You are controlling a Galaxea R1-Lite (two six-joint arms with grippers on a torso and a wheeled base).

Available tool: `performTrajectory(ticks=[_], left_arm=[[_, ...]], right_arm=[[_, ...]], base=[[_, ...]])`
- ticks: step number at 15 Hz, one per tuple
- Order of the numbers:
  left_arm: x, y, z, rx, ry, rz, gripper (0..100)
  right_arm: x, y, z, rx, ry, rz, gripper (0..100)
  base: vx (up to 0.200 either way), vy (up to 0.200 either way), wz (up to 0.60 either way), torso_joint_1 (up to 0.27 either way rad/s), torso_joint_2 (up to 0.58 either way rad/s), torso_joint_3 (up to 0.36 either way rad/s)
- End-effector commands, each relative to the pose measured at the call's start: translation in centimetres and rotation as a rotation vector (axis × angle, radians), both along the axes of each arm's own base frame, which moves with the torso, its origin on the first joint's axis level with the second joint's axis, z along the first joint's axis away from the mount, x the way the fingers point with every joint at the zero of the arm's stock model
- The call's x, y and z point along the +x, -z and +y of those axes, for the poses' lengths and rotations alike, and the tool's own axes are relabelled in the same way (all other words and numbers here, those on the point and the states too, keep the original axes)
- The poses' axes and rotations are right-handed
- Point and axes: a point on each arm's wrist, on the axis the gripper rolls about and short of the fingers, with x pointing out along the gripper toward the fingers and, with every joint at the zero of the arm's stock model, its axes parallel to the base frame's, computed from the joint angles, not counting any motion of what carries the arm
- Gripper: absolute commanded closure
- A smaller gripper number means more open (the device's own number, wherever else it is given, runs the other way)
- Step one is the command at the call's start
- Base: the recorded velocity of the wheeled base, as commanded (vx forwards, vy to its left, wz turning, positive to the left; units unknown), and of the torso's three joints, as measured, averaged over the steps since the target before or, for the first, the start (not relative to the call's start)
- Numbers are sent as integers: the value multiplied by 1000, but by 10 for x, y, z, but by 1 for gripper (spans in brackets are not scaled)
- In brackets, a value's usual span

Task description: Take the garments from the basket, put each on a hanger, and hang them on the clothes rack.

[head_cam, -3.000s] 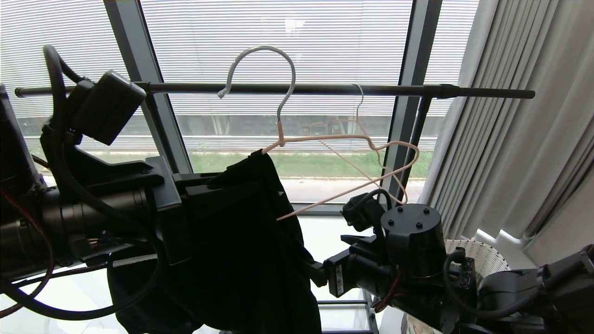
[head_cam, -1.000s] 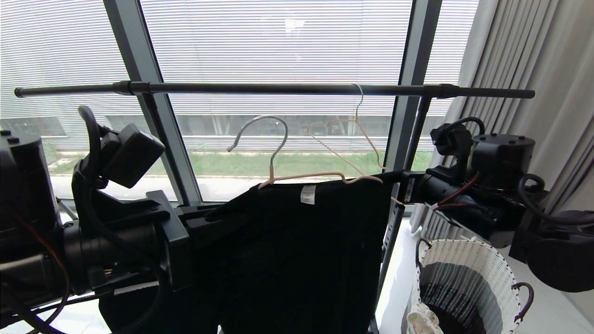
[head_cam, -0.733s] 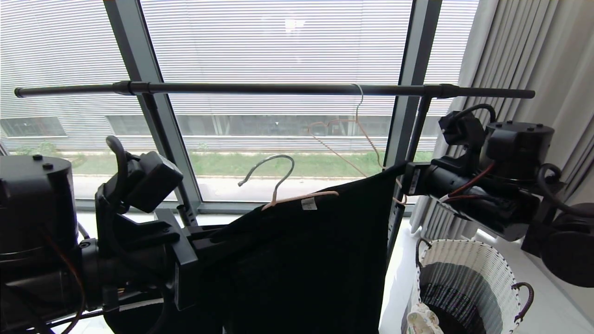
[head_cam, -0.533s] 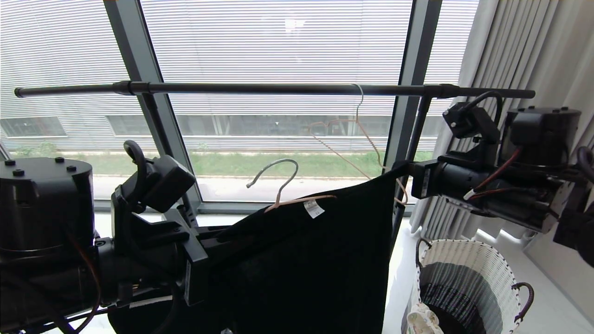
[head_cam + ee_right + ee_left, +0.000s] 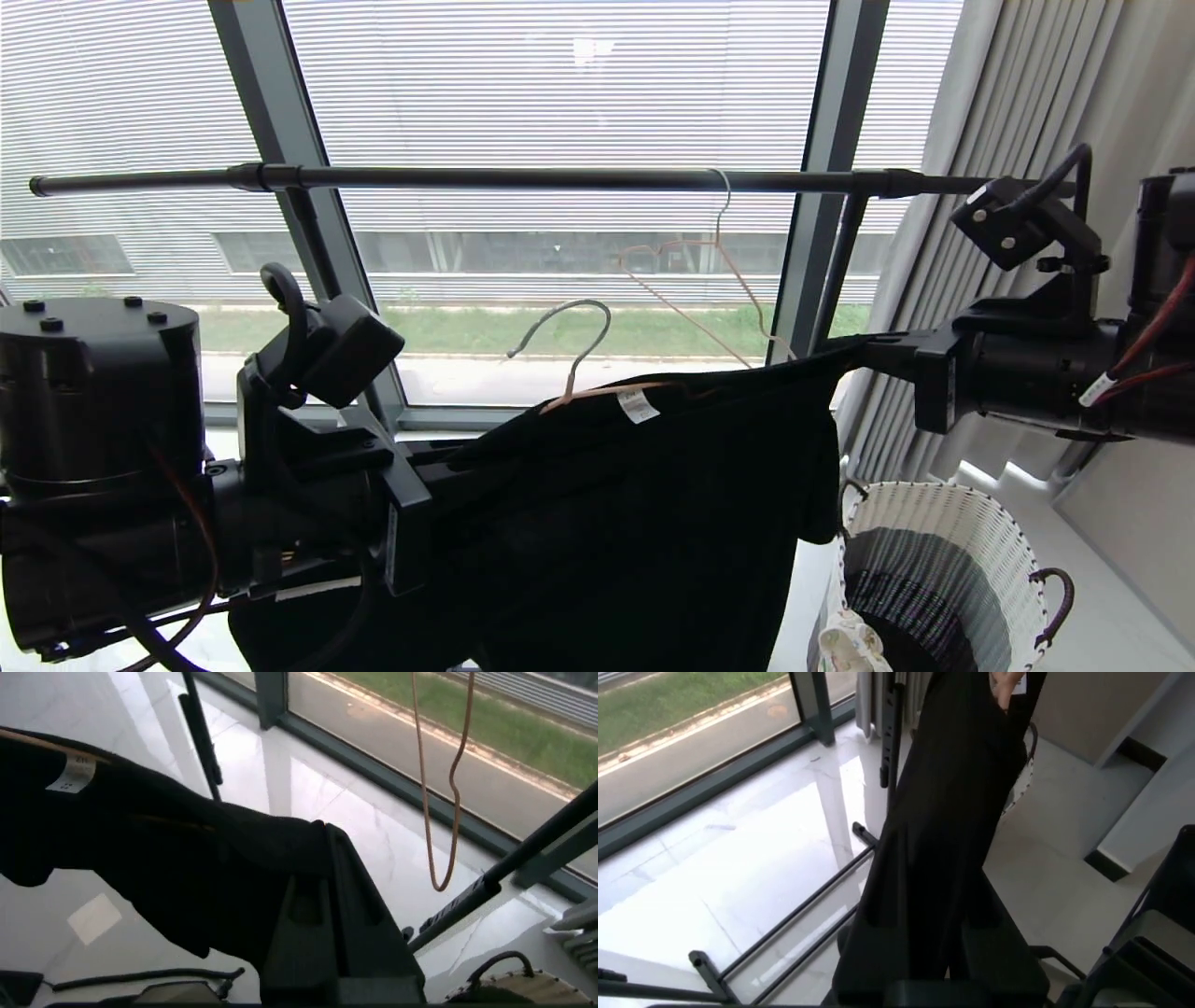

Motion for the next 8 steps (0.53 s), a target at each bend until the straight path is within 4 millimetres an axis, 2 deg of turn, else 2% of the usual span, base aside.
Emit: performTrajectory(ticks=[1, 4, 8], left_arm=[[2, -4, -2, -9, 3, -7, 100], [3, -4, -3, -11, 3, -7, 100], [0, -5, -9, -12, 36, -8, 100]], right_arm=[[-11, -5, -3, -5, -39, -5, 0], [-22, -8, -9, -23, -92, 2, 0], [-25, -8, -11, -53, -108, -15, 0]], base=[[0, 0, 0, 0, 0, 0], [0, 0, 0, 0, 0, 0], [0, 0, 0, 0, 0, 0]])
